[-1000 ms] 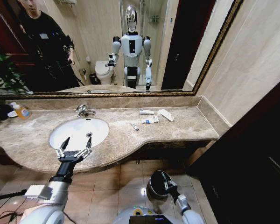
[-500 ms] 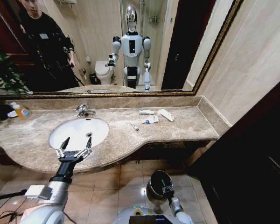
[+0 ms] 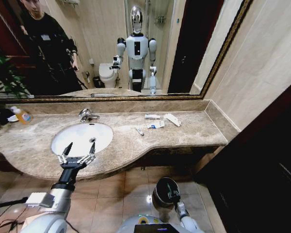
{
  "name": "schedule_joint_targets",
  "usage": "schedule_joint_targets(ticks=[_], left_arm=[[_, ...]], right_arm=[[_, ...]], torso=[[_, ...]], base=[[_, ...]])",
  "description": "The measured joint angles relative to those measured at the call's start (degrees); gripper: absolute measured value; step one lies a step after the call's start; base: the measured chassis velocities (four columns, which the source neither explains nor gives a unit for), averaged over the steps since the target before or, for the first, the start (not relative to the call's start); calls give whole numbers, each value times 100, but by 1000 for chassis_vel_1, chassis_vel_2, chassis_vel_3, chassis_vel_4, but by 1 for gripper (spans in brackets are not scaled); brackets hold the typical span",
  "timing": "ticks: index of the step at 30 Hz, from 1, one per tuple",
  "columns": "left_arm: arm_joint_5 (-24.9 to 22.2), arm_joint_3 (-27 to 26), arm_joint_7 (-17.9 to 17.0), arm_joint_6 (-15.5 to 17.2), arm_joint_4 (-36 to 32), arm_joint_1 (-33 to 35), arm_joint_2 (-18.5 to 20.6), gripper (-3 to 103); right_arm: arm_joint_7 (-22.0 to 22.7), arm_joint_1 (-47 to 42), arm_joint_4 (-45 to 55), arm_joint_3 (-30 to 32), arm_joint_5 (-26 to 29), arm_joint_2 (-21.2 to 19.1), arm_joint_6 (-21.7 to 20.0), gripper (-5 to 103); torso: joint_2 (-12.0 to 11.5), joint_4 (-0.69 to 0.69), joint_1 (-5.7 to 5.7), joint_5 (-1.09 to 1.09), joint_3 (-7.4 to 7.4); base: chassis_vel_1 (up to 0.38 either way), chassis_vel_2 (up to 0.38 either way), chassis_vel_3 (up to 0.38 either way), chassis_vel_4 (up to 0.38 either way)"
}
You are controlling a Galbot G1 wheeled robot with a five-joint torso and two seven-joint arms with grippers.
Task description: Pick up the trash from the sink and place it in the trash bin.
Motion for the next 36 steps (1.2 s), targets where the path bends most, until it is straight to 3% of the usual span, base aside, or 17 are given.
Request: schedule_joint_targets(ticks=[1,7,10,13,15,17,29,33,36], left_arm=[[0,0,0,0,0,0,0,100],[0,0,0,0,0,0,0,100],[0,0,0,0,0,0,0,100],[0,0,0,0,0,0,0,100],[0,0,0,0,0,0,0,100],[0,0,0,0,0,0,0,100],[0,0,0,0,0,0,0,100],[0,0,0,0,0,0,0,100],[0,0,0,0,0,0,0,100]], right_arm=[[0,0,0,0,0,0,0,41],[98,-69,60,0,-90,30,44,68],[109,-83,76,-2,-98,35,43,74],[132,-126,127,-6,-106,55,40,90],[136,-142,146,-6,-107,62,37,90],[147,-173,172,-7,-108,71,34,98],[167,-353,474,10,-37,39,-51,100],[193,-730,1230,22,226,-42,-211,100],[211,-1251,2321,92,538,-190,-442,100]], torso=[[0,0,0,0,0],[0,0,0,0,0],[0,0,0,0,0],[0,0,0,0,0],[0,0,0,0,0],[0,0,0,0,0],[0,0,0,1,0],[0,0,0,1,0],[0,0,-1,0,0]], base=[[0,0,0,0],[0,0,0,0],[0,0,0,0],[0,0,0,0],[0,0,0,0],[0,0,0,0],[0,0,0,0],[0,0,0,0],[0,0,0,0]])
